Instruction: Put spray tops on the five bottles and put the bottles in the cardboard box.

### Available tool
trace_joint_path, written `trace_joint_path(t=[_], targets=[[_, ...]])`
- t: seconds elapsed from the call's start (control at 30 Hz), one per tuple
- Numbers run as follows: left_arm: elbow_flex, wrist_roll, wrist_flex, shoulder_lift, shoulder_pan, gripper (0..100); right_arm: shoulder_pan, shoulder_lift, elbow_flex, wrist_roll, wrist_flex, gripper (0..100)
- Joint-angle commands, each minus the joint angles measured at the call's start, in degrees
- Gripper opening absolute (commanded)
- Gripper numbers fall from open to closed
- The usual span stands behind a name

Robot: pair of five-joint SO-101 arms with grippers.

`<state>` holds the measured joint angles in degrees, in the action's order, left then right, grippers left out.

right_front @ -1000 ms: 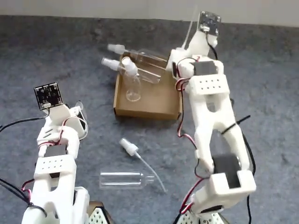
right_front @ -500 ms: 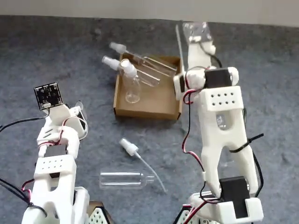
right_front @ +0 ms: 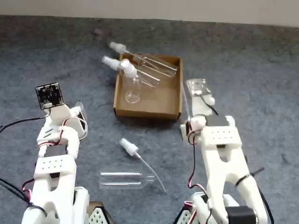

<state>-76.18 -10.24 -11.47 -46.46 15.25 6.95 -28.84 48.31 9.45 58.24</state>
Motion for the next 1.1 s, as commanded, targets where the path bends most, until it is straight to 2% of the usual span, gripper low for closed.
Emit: trace_joint_path(t=[0.0, 0.07, 0.2, 0.3, 0.4, 0.6, 0.77, 0.9, 1.07], targets=[[1.80, 7.38, 0.62, -0.66, -4.00, 9, -3.12, -4.88, 0.31, 0.62, -1.27, 14.8], [5.58, 10.73, -4.75, 0.48, -6.73, 9, -4.09, -5.67, 1.54, 0.70, -1.10, 20.0], [24.84, 17.05, -23.74, 8.57, -10.68, 9, -4.62, -8.13, 6.81, 0.70, -3.82, 22.1], [42.07, 17.58, -35.34, 15.60, -11.21, 9, -4.70, -10.59, 12.70, 0.70, -9.19, 22.1], [57.01, 17.49, -42.37, 21.67, -11.30, 9, -4.70, -13.23, 18.07, 0.70, -12.88, 22.1], [78.55, 13.36, -49.14, 32.92, -13.14, 9, -4.88, -15.69, 22.55, 0.70, -14.99, 22.4], [92.35, 12.48, -51.25, 44.79, -15.69, 9, -4.88, -15.87, 22.64, 0.70, -15.08, 22.4], [103.16, 2.11, -51.34, 56.22, -11.74, 9, -4.88, -16.04, 22.90, 0.70, -17.71, 22.4], [113.36, -11.34, -51.34, 70.90, -9.10, 16, -4.79, -15.78, 22.99, 0.70, -18.68, 22.4]])
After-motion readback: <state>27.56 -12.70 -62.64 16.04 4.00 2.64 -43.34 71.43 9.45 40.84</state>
